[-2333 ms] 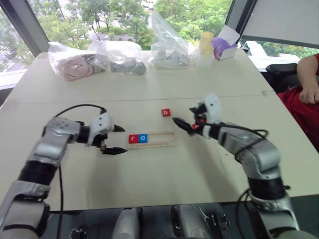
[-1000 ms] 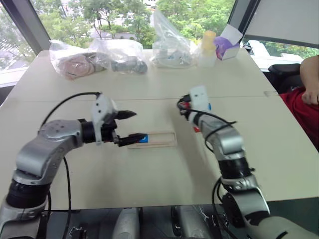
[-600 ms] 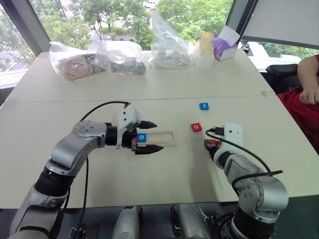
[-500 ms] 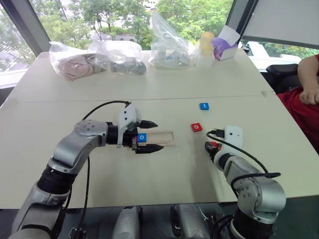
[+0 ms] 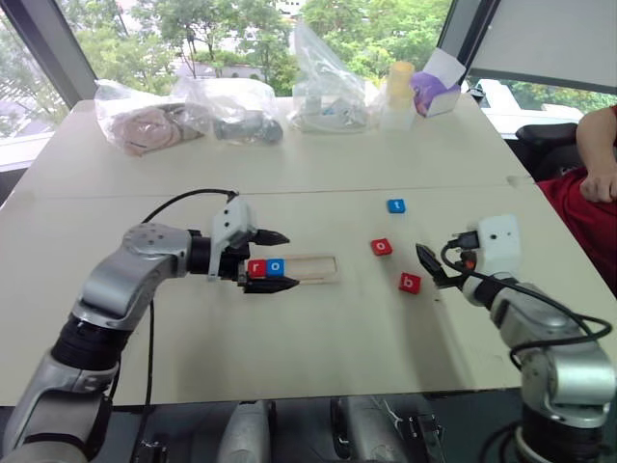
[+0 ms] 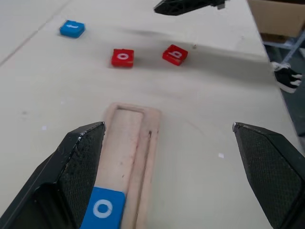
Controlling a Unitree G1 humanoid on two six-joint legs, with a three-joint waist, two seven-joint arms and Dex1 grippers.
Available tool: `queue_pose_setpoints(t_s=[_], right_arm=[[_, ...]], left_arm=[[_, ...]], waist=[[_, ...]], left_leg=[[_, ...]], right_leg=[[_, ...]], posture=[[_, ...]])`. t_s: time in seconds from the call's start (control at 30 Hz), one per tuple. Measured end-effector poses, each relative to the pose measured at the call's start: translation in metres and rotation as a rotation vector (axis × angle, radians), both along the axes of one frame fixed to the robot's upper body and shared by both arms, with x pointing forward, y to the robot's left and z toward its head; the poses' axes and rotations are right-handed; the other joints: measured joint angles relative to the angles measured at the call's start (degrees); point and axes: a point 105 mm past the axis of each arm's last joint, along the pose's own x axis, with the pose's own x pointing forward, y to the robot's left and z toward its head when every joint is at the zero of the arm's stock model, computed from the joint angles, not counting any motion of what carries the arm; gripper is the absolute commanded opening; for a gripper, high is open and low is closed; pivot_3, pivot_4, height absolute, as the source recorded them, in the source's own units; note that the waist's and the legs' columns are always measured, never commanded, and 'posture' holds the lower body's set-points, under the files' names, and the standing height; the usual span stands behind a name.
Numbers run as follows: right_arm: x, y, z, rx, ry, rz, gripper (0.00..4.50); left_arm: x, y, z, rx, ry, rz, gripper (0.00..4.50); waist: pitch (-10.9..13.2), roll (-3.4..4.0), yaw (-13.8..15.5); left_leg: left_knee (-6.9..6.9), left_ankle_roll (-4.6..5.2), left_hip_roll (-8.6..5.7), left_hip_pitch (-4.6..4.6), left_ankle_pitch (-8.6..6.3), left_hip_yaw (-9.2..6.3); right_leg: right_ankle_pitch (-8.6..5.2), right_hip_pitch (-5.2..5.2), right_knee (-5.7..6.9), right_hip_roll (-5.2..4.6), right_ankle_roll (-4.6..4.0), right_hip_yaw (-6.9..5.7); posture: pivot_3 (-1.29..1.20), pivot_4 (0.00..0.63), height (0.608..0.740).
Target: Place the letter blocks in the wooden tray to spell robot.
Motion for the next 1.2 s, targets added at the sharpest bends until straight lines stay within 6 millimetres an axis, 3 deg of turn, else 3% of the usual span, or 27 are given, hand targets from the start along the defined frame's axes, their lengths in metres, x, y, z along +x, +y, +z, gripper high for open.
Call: queue_pose_setpoints(t_s=[0.17, 0.3, 0.47, 0.67, 0.77, 0.93, 1.1, 1.2], right_arm=[[-0.009, -0.019, -0.019, -0.067, 0.095, 0.324, 4.47], [-0.009, -0.026, -0.033, -0.106, 0.138, 0.475, 4.47], [-0.005, -0.014, -0.042, -0.137, 0.138, 0.592, 4.47], [0.007, -0.013, -0.055, -0.167, 0.136, 0.615, 4.47], [0.009, -0.01, -0.056, -0.16, 0.135, 0.639, 3.61], [0.012, -0.008, -0.056, -0.154, 0.124, 0.662, 1.13], [0.017, -0.003, -0.054, -0.149, 0.12, 0.668, 1.15], [0.027, 0.028, -0.037, -0.106, 0.079, 0.734, 1.15]], left_arm=[[-0.024, -0.004, 0.004, 0.056, 0.016, -0.136, 4.5], [-0.029, -0.009, 0.006, 0.064, 0.013, -0.169, 4.5], [-0.032, -0.009, 0.007, 0.079, 0.013, -0.172, 4.5], [-0.027, 0.001, -0.002, 0.106, 0.037, -0.108, 4.5], [-0.015, 0.019, -0.007, 0.147, 0.046, -0.024, 4.5], [-0.007, 0.045, -0.01, 0.18, 0.047, 0.07, 4.5], [-0.006, 0.056, -0.012, 0.182, 0.052, 0.114, 4.5], [-0.007, 0.07, -0.014, 0.2, 0.06, 0.163, 4.5]], waist=[[0.0, 0.01, 0.1], [0.0, -0.03, -0.1], [0.0, -0.03, 0.0], [0.0, -0.04, 0.2], [0.0, -0.04, 0.0], [0.0, -0.04, 0.1], [0.0, -0.04, 0.0], [0.0, -0.03, -1.0]], left_leg=[[0.06, 0.04, 0.01, 0.04, -0.02, 0.12], [0.13, 0.04, 0.02, 0.1, -0.02, 0.18], [0.13, 0.04, 0.04, 0.1, -0.02, 0.2], [0.16, 0.04, 0.03, 0.1, -0.02, 0.25], [0.15, 0.04, 0.04, 0.12, -0.02, 0.25], [0.16, 0.04, 0.05, 0.14, -0.02, 0.29], [0.18, 0.04, 0.06, 0.14, -0.02, 0.31], [0.17, 0.04, 0.1, 0.18, -0.02, 0.37]], right_leg=[[0.03, 0.0, 0.02, 0.03, 0.07, 0.11], [0.0, 0.02, 0.07, 0.07, 0.02, 0.2], [0.09, 0.01, 0.09, 0.09, 0.11, 0.24], [0.08, 0.0, 0.11, 0.08, 0.1, 0.27], [0.09, 0.0, 0.13, 0.1, 0.09, 0.27], [0.09, 0.0, 0.15, 0.08, 0.09, 0.28], [0.09, -0.02, 0.2, 0.08, 0.08, 0.3], [0.11, -0.1, 0.36, 0.12, 0.1, 0.39]], posture=[[0.0, 0.15, 0.74], [0.0, 0.15, 0.74], [0.0, 0.15, 0.74], [0.0, 0.15, 0.74], [0.0, 0.15, 0.74], [0.0, 0.15, 0.74], [0.0, 0.15, 0.74], [0.0, 0.15, 0.74]])
